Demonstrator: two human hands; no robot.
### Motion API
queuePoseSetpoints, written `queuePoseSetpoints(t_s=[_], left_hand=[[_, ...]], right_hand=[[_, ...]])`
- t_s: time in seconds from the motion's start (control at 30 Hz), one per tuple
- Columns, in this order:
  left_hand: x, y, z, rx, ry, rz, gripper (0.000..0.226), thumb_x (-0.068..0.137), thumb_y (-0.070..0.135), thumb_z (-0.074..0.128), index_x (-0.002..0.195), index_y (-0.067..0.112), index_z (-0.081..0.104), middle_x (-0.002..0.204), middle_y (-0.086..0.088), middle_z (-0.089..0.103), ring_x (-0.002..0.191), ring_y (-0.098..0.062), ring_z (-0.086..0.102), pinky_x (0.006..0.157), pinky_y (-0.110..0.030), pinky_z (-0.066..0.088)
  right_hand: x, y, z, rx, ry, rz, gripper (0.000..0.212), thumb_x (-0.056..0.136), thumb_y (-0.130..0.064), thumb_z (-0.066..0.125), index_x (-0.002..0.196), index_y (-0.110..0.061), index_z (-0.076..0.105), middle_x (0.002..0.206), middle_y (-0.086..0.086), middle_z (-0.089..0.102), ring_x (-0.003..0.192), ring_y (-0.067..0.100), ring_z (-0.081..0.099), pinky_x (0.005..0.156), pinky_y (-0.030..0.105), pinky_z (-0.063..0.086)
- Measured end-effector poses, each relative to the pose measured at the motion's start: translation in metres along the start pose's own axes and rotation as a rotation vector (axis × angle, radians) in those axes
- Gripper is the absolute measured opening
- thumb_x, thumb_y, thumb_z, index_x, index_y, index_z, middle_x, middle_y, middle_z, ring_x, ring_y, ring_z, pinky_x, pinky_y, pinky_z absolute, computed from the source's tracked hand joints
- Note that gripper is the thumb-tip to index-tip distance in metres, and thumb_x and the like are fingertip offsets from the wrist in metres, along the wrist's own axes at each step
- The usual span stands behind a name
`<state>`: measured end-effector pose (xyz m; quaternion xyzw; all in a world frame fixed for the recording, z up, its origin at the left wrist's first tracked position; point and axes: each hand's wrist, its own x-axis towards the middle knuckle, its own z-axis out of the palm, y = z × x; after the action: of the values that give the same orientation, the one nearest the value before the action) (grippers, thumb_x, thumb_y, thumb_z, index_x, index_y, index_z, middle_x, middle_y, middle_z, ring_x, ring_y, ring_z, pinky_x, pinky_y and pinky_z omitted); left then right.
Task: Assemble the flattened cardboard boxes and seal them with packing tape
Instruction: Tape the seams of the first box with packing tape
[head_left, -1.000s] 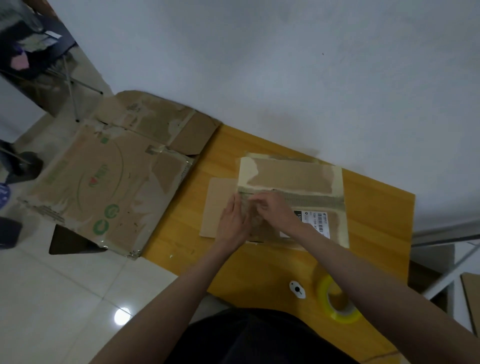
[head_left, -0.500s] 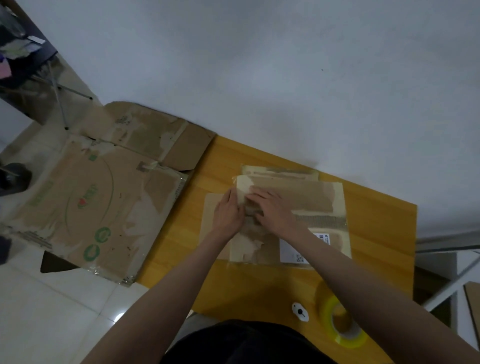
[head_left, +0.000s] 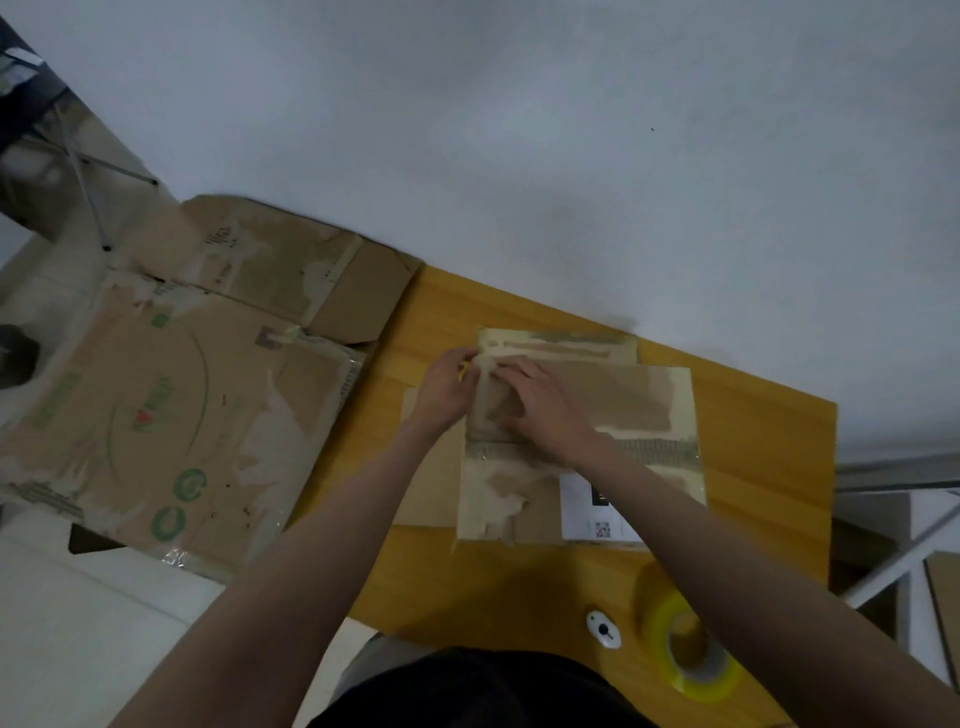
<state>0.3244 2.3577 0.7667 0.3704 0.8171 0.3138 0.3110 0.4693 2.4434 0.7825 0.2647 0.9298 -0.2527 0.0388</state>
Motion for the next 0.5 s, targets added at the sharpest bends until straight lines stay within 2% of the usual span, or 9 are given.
queuePoseSetpoints(t_s=[0.13, 0.23, 0.37, 0.43, 0.5], left_hand=[[0.018, -0.003, -0.009, 0.042, -0.114, 0.002, 0.035, 0.101, 0.025, 0.055, 0.125, 0.001, 0.062, 0.129, -0.018, 0.062, 0.115, -0.033, 0.06, 0.094, -0.037, 0.045], [0.028, 0.0, -0.01, 0.134, -0.149, 0.007, 0.032, 0.102, 0.024, 0.054, 0.124, 0.003, 0.065, 0.128, -0.018, 0.059, 0.117, -0.033, 0.056, 0.095, -0.035, 0.04], [0.034, 0.004, -0.011, 0.19, -0.117, 0.055, 0.028, 0.1, 0.016, 0.056, 0.124, 0.008, 0.069, 0.122, -0.013, 0.063, 0.114, -0.029, 0.057, 0.084, -0.021, 0.034], [0.033, 0.006, -0.011, 0.205, -0.099, 0.089, 0.027, 0.098, 0.012, 0.058, 0.122, 0.01, 0.07, 0.122, -0.01, 0.068, 0.113, -0.026, 0.061, 0.083, -0.02, 0.037], [0.03, 0.006, -0.009, 0.212, -0.074, 0.105, 0.028, 0.098, 0.012, 0.057, 0.123, 0.014, 0.07, 0.12, -0.008, 0.071, 0.111, -0.026, 0.063, 0.087, -0.028, 0.046]], right_hand=[[0.009, 0.002, 0.002, 0.005, -0.022, 0.021, 0.08, 0.079, -0.037, 0.078, 0.146, -0.015, 0.042, 0.152, -0.002, 0.038, 0.136, 0.022, 0.04, 0.117, 0.037, 0.026], [0.013, 0.003, 0.002, 0.015, -0.037, 0.049, 0.084, 0.077, -0.04, 0.079, 0.148, -0.017, 0.039, 0.151, -0.002, 0.038, 0.134, 0.024, 0.041, 0.11, 0.039, 0.032], [0.015, 0.001, 0.002, 0.024, -0.025, 0.062, 0.084, 0.076, -0.037, 0.08, 0.147, -0.016, 0.039, 0.146, -0.001, 0.042, 0.128, 0.023, 0.044, 0.102, 0.035, 0.034], [0.016, 0.001, 0.003, 0.027, -0.011, 0.06, 0.083, 0.076, -0.034, 0.08, 0.146, -0.015, 0.041, 0.144, 0.0, 0.043, 0.126, 0.023, 0.044, 0.099, 0.032, 0.034], [0.015, 0.0, 0.004, 0.038, 0.01, 0.056, 0.08, 0.074, -0.031, 0.081, 0.142, -0.013, 0.043, 0.14, 0.001, 0.046, 0.122, 0.023, 0.046, 0.095, 0.03, 0.033]])
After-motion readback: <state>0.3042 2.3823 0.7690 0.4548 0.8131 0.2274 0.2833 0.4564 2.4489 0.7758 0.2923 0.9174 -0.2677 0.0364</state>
